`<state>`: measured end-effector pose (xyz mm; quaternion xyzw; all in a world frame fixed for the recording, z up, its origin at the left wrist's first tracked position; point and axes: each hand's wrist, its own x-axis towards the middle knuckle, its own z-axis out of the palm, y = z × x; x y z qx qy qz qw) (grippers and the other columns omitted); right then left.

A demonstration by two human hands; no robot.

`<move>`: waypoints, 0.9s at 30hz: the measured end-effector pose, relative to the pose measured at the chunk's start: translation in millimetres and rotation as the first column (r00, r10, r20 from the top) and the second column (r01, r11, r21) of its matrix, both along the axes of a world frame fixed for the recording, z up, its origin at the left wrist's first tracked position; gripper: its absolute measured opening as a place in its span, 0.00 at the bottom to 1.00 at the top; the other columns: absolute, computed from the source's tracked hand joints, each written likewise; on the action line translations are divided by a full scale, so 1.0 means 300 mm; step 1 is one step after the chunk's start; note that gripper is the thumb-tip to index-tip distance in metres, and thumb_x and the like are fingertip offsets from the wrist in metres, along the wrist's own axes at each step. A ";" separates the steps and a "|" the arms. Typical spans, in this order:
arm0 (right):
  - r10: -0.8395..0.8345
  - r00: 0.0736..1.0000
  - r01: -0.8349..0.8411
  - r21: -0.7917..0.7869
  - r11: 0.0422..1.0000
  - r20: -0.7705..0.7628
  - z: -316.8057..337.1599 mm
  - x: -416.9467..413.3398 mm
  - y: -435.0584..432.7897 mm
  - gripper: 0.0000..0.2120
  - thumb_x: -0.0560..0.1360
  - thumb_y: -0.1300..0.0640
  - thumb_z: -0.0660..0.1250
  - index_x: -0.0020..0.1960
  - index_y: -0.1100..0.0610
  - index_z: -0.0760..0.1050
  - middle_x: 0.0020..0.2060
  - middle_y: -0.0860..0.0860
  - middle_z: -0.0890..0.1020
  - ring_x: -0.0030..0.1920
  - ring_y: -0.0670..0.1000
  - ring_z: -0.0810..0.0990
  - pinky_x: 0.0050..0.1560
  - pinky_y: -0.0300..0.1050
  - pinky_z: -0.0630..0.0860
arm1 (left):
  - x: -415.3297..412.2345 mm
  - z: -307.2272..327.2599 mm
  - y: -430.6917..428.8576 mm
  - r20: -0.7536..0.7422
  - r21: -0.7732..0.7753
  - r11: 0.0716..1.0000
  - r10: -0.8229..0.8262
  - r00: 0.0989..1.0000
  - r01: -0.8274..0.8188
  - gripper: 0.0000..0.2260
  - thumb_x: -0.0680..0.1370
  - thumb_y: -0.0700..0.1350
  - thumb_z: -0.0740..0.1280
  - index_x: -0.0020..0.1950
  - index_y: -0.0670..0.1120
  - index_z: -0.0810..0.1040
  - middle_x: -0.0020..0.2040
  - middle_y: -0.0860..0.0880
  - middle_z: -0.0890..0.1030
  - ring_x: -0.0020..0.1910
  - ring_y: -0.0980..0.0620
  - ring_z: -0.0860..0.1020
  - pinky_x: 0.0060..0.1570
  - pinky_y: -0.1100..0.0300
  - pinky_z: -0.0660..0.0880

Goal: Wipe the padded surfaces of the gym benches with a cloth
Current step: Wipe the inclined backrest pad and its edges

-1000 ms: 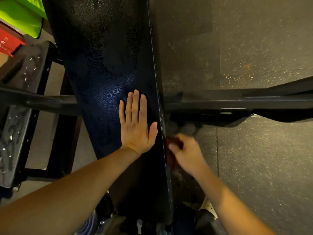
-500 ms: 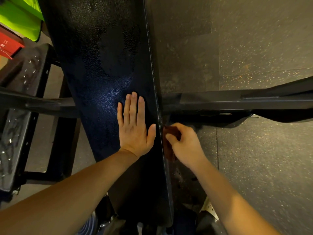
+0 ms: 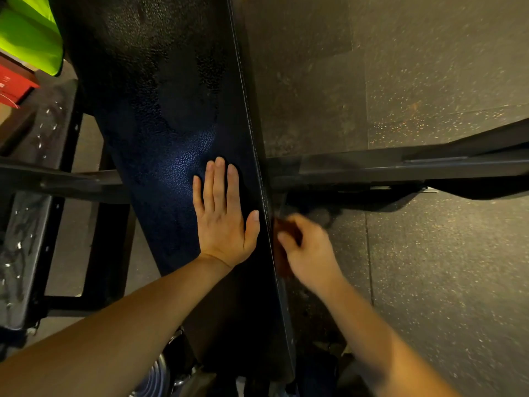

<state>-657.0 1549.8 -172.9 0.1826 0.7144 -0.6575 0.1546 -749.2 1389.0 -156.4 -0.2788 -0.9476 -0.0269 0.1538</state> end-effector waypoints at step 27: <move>-0.011 1.000 0.011 0.005 1.000 0.026 -0.034 0.042 -0.024 0.07 0.82 0.57 0.65 0.58 0.49 0.77 0.48 0.46 0.82 0.50 0.43 0.83 0.55 0.45 0.81 | -0.001 -0.002 0.002 -0.010 0.025 1.000 -0.009 1.000 0.010 0.35 0.81 0.56 0.53 0.81 0.35 0.53 0.82 0.35 0.54 0.83 0.40 0.48 0.79 0.35 0.49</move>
